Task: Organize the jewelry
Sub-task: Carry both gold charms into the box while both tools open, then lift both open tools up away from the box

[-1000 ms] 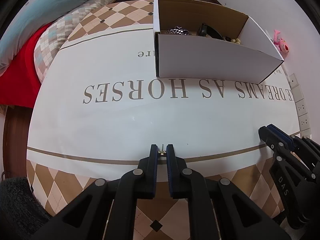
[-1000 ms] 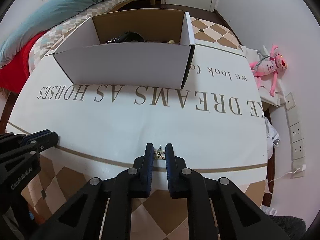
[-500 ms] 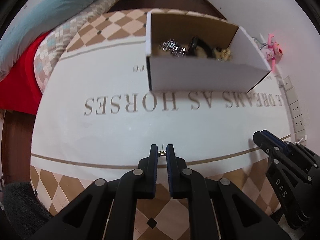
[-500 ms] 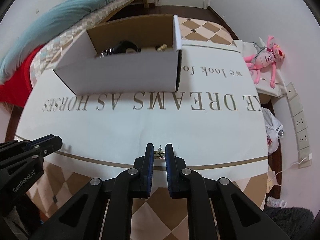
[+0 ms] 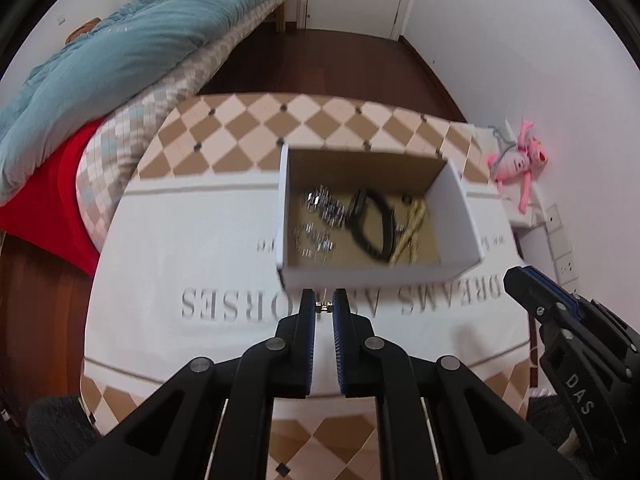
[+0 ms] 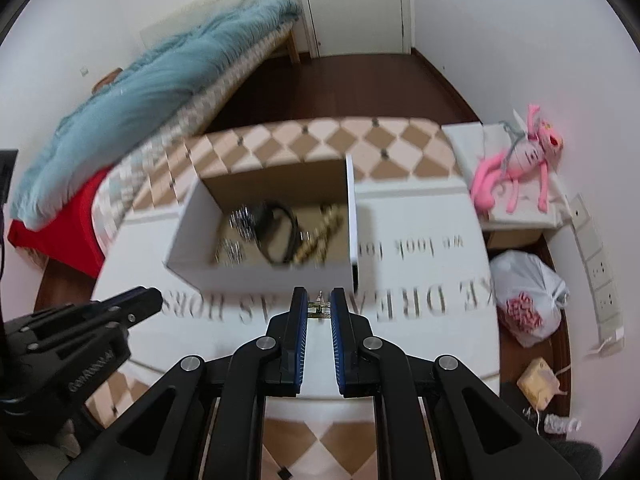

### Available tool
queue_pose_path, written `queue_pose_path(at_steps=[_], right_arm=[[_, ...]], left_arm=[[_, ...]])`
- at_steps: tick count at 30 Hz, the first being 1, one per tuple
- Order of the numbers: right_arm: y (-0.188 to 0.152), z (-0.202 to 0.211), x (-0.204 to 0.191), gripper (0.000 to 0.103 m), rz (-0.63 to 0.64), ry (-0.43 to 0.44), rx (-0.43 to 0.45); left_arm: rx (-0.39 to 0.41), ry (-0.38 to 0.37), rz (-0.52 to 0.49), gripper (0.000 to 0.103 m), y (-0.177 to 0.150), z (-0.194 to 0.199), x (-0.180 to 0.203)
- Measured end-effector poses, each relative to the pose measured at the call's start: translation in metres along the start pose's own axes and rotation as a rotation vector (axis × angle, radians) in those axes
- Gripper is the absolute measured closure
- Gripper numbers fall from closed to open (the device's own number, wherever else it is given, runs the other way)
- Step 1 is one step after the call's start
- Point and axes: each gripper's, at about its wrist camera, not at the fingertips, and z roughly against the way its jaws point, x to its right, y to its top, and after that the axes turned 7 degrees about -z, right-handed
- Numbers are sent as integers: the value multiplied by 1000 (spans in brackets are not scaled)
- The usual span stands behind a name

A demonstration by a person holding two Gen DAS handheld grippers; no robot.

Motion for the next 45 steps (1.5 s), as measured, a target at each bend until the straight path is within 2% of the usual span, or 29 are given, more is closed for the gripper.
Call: queue_pose_path(at_steps=[4,9,19,26,27,28,29,30,31,34,36,37,40,41,42,45], right_arm=[[27,-2,-4,91,-11,17,20],[52,-22,-5,91,-24,37,3],[84,-82,2,91,-54,92,-114],[98,-111,1,90,-48,92,-203],[99,-114,1,90,-48,86,-212],[101,-115,2,90,-50,80,-214],[103,-114,3,90,-53,79,-212],[104,-113,4,90,-57,76,-211],[105,-112,5,88,-62,78,-212],[106,-108,6,69,-59,70,-202],[107,-107,8,64,-65,60,-202],[108,-106,10,64,-71,63,-200],[108,-101,12,52,-77,36,-186],[108,-99,13,45,-69,22,-180],[107,-96,12,36,-53,-15,-170],[101,-91,11,18,-16,-94,-156]], left_arm=[[13,5,-14,97,26,-5,2],[1,5,-26,97,51,-20,1],[-85,1,-51,97,87,-61,-2],[-150,4,-35,92,104,-77,-5],[-168,14,-26,83,105,-79,-7],[-171,20,-24,67,106,-80,-8],[-162,29,-24,57,107,-78,-10],[-152,45,-26,39,107,-76,-10],[-141,63,-29,33,107,-73,-11],[-139,78,-26,33,107,-71,-13],[-138,87,-20,32,107,-69,-16],[-136,93,-16,24,107,-68,-17],[-124,101,-8,17,106,-65,-21],[-125,106,-5,13,105,-65,-22],[-126,110,-5,3,103,-65,-23],[-119,121,-5,1,97,-64,-25]])
